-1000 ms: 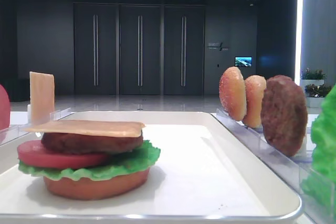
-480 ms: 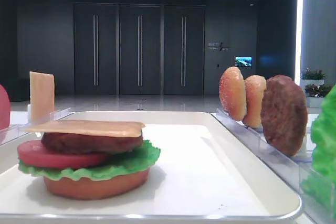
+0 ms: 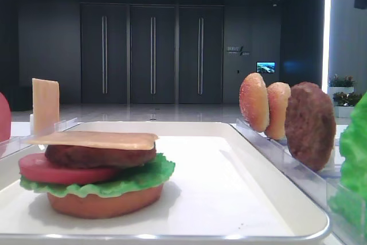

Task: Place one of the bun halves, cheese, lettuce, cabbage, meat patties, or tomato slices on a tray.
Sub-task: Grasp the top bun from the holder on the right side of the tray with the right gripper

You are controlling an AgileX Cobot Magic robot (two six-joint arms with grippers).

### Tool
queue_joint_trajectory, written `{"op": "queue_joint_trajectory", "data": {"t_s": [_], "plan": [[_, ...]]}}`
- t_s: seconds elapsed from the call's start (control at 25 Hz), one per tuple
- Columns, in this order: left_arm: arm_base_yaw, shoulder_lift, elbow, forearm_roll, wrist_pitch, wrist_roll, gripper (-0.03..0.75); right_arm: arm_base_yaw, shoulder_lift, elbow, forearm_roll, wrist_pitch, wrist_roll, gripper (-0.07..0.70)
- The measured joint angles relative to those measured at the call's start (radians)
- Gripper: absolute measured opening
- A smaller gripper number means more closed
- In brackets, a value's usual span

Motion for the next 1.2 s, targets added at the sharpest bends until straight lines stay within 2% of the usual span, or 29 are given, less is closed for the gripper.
{"op": "queue_joint_trajectory", "data": {"t_s": [0.12, 0.36, 0.52, 0.8, 0.88, 1.0, 1.2], "plan": [[0.000, 0.000, 0.000, 0.000, 0.000, 0.000, 0.345, 0.079, 0.000, 0.000, -0.001, -0.025, 0.013, 0.300], [0.000, 0.000, 0.000, 0.000, 0.000, -0.009, 0.345, 0.297, 0.009, -0.001, -0.026, -0.171, 0.084, 0.322], [0.000, 0.000, 0.000, 0.000, 0.000, -0.012, 0.345, 0.395, 0.059, -0.010, -0.094, -0.186, 0.151, 0.330], [0.000, 0.000, 0.000, 0.000, 0.000, -0.014, 0.345, 0.411, 0.111, -0.010, -0.125, -0.187, 0.184, 0.337], [0.000, 0.000, 0.000, 0.000, 0.000, -0.014, 0.345, 0.411, 0.115, -0.010, -0.127, -0.187, 0.184, 0.370], [0.000, 0.000, 0.000, 0.000, 0.000, -0.014, 0.345, 0.411, 0.131, -0.010, -0.127, -0.187, 0.218, 0.460], [0.000, 0.000, 0.000, 0.000, 0.000, -0.014, 0.345, 0.397, 0.163, -0.010, -0.123, -0.179, 0.291, 0.493]]}}
